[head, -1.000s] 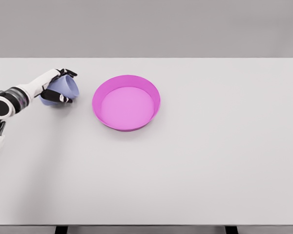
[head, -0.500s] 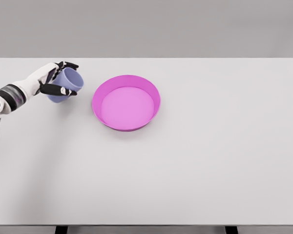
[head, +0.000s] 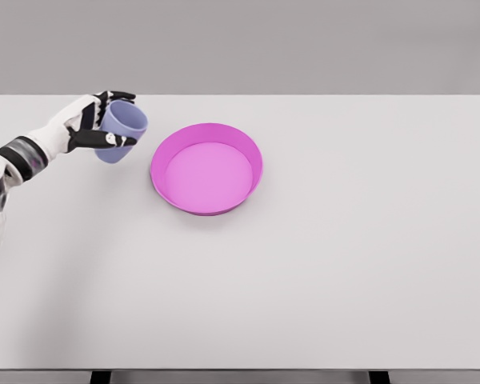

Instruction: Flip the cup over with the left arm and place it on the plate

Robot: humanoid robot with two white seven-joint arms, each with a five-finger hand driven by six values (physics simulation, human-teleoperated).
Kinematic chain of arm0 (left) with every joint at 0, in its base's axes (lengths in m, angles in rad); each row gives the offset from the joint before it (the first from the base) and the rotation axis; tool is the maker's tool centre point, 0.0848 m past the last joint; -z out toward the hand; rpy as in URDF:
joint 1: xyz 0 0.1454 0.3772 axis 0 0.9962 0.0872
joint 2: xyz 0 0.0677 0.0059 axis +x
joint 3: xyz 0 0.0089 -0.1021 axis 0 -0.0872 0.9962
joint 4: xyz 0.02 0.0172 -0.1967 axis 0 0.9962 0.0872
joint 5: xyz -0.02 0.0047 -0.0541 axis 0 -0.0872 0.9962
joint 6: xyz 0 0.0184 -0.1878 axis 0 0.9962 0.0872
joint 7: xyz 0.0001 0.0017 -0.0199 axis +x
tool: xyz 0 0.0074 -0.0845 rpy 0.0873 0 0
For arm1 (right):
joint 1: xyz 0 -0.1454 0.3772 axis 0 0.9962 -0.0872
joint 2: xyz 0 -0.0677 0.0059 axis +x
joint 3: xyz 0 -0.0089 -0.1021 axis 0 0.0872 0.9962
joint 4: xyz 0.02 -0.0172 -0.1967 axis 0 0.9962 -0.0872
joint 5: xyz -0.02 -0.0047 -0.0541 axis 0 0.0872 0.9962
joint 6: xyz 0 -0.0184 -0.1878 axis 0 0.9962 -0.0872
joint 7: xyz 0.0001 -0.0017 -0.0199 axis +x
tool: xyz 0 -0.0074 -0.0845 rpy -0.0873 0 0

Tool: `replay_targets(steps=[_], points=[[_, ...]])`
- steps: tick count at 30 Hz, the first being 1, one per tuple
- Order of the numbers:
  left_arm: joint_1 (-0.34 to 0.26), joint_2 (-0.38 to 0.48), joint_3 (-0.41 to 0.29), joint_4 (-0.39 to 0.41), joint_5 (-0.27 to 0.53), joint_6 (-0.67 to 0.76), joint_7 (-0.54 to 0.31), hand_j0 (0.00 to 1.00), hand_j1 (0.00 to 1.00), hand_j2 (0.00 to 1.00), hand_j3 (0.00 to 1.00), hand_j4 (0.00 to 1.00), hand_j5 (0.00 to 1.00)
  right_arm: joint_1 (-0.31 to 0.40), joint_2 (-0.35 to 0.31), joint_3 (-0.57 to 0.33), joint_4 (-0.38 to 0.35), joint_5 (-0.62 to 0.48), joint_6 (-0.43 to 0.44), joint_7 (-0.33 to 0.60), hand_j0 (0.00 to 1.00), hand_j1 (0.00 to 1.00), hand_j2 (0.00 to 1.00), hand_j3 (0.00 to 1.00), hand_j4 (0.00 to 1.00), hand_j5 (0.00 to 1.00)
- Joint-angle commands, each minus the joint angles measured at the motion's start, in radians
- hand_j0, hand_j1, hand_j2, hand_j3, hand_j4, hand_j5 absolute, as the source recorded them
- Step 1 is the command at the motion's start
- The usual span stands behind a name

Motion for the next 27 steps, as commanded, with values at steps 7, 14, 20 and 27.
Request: replay_targets(steps=[7, 14, 20, 27], points=[[-0.002, -0.060, 0.015, -0.008, 0.012, 0.000, -0.014, 0.78, 0.78, 0.78, 0.78, 0.78, 0.78, 0.000, 0.000, 0.000, 0.000, 0.000, 0.001, 0.000, 1.00, 1.00, 1.00, 1.00, 1.00, 1.00], [-0.005, -0.080, 0.039, -0.005, 0.064, 0.018, -0.014, 0.78, 0.78, 0.78, 0.78, 0.78, 0.78, 0.000, 0.000, 0.000, 0.000, 0.000, 0.001, 0.000, 1.00, 1.00, 1.00, 1.00, 1.00, 1.00], [-0.011, -0.083, 0.038, -0.009, 0.113, 0.017, -0.015, 0.78, 0.78, 0.78, 0.78, 0.78, 0.78, 0.000, 0.000, 0.000, 0.000, 0.000, 0.000, 0.000, 1.00, 1.00, 1.00, 1.00, 1.00, 1.00], [-0.011, -0.120, 0.035, -0.017, 0.126, 0.009, -0.035, 0.79, 0.79, 0.79, 0.79, 0.79, 0.79, 0.000, 0.000, 0.000, 0.000, 0.000, 0.000, 0.000, 1.00, 1.00, 1.00, 1.00, 1.00, 1.00]])
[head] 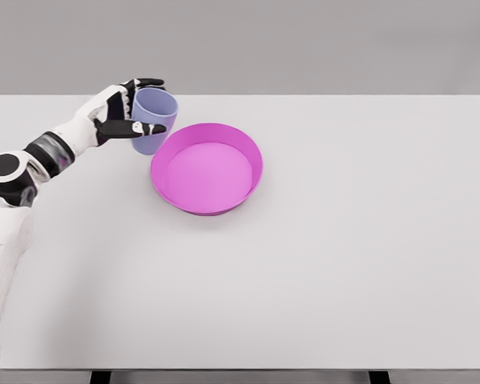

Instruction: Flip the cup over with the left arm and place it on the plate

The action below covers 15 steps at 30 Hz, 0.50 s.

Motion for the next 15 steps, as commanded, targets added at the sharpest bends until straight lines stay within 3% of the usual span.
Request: replay_targets(steps=[1, 15], points=[[0.000, -0.010, -0.001, -0.006, 0.009, -0.006, -0.005, 0.79, 0.79, 0.79, 0.79, 0.79, 0.79, 0.000, 0.000, 0.000, 0.000, 0.000, 0.000, 0.000, 1.00, 1.00, 1.00, 1.00, 1.00, 1.00], [0.012, -0.158, 0.001, -0.009, 0.006, -0.006, -0.053, 0.79, 0.79, 0.79, 0.79, 0.79, 0.79, 0.000, 0.000, 0.000, 0.000, 0.000, 0.001, 0.000, 1.00, 1.00, 1.00, 1.00, 1.00, 1.00]])
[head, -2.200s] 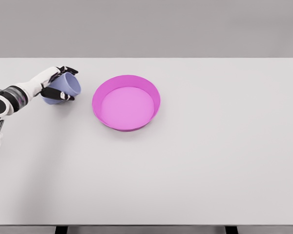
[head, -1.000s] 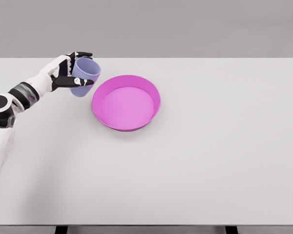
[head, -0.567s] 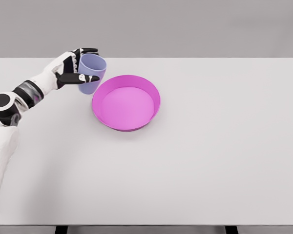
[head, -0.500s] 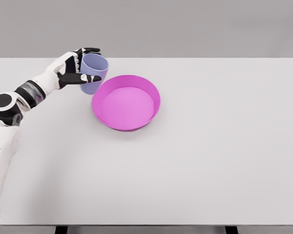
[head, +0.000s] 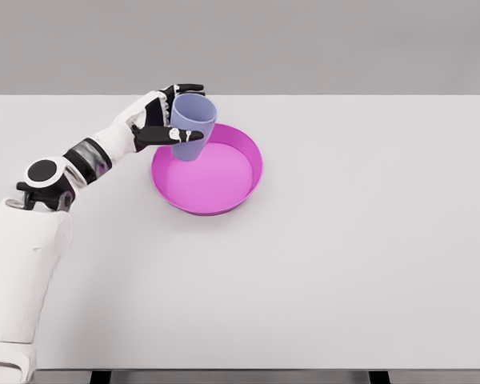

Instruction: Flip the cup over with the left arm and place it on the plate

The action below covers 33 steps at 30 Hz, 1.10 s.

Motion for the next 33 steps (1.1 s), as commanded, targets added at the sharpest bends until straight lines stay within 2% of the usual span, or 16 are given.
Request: replay_targets(steps=[1, 9, 22, 24, 26, 33], points=[[0.000, -0.031, 0.003, 0.000, 0.007, 0.003, -0.007, 0.79, 0.79, 0.79, 0.79, 0.79, 0.79, 0.000, 0.000, 0.000, 0.000, 0.000, 0.001, 0.000, 1.00, 1.00, 1.00, 1.00, 1.00, 1.00], [0.000, -0.088, 0.003, 0.089, 0.003, 0.009, -0.004, 0.79, 0.79, 0.79, 0.79, 0.79, 0.79, 0.000, 0.000, 0.000, 0.000, 0.000, -0.001, 0.000, 1.00, 1.00, 1.00, 1.00, 1.00, 1.00], [0.000, -0.100, 0.005, 0.118, -0.003, 0.006, -0.001, 0.80, 0.80, 0.80, 0.80, 0.80, 0.80, 0.000, 0.000, 0.000, 0.000, 0.000, 0.001, 0.000, 1.00, 1.00, 1.00, 1.00, 1.00, 1.00], [0.000, -0.102, 0.003, 0.120, -0.003, 0.004, 0.002, 0.95, 0.95, 0.95, 0.95, 0.95, 0.95, 0.000, 0.000, 0.000, 0.000, 0.000, 0.001, 0.000, 1.00, 1.00, 1.00, 1.00, 1.00, 1.00], [0.000, -0.104, 0.003, 0.118, -0.005, 0.001, 0.004, 1.00, 1.00, 1.00, 1.00, 1.00, 1.00, 0.000, 0.000, 0.000, 0.000, 0.000, 0.001, 0.000, 1.00, 1.00, 1.00, 1.00, 1.00, 1.00], [0.002, -0.110, 0.005, 0.115, -0.005, 0.001, 0.004, 1.00, 1.00, 1.00, 1.00, 1.00, 1.00, 0.000, 0.000, 0.000, 0.000, 0.000, 0.001, 0.000, 1.00, 1.00, 1.00, 1.00, 1.00, 1.00]])
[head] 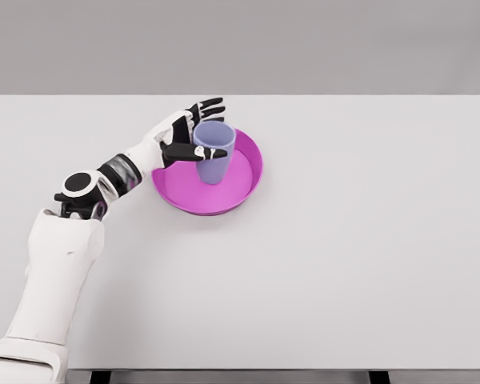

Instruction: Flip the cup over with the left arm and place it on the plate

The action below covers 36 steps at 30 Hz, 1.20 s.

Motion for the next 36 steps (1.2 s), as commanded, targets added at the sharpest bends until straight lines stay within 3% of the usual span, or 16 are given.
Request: replay_targets(steps=[1, 14, 21, 25, 27, 33, 36], points=[[0.000, -0.001, 0.001, -0.003, 0.005, -0.003, 0.000, 1.00, 1.00, 1.00, 1.00, 1.00, 1.00, 0.000, 0.000, 0.000, 0.000, 0.000, 0.000, 0.000, 1.00, 1.00, 1.00, 1.00, 1.00, 1.00], [0.000, 0.005, 0.039, -0.011, 0.005, -0.070, 0.000, 1.00, 1.00, 1.00, 1.00, 1.00, 1.00, 0.000, 0.000, 0.000, 0.000, 0.000, 0.001, 0.000, 1.00, 1.00, 1.00, 1.00, 1.00, 1.00], [-0.006, 0.029, 0.058, -0.015, 0.006, -0.265, -0.009, 1.00, 1.00, 1.00, 1.00, 1.00, 1.00, 0.000, 0.000, 0.000, 0.000, 0.000, 0.000, 0.000, 1.00, 1.00, 1.00, 1.00, 1.00, 1.00], [-0.014, 0.163, 0.055, -0.032, 0.016, -0.314, -0.009, 1.00, 1.00, 1.00, 1.00, 1.00, 1.00, 0.000, 0.000, 0.000, 0.000, 0.000, 0.000, 0.000, 1.00, 1.00, 1.00, 1.00, 1.00, 1.00], [-0.003, 0.272, 0.044, -0.028, 0.022, -0.435, -0.011, 1.00, 1.00, 1.00, 1.00, 1.00, 1.00, 0.000, 0.000, 0.000, 0.000, 0.000, 0.001, 0.000, 1.00, 1.00, 1.00, 1.00, 1.00, 1.00], [0.054, 0.365, 0.042, -0.017, 0.060, -0.767, -0.039, 1.00, 1.00, 1.00, 1.00, 1.00, 1.00, 0.000, 0.000, 0.000, 0.000, 0.000, 0.000, 0.000, 1.00, 1.00, 1.00, 1.00, 1.00, 1.00], [0.081, 0.384, 0.041, -0.015, 0.052, -0.813, -0.039, 1.00, 1.00, 1.00, 1.00, 1.00, 1.00, 0.000, 0.000, 0.000, 0.000, 0.000, 0.000, 0.000, 1.00, 1.00, 1.00, 1.00, 1.00, 1.00]])
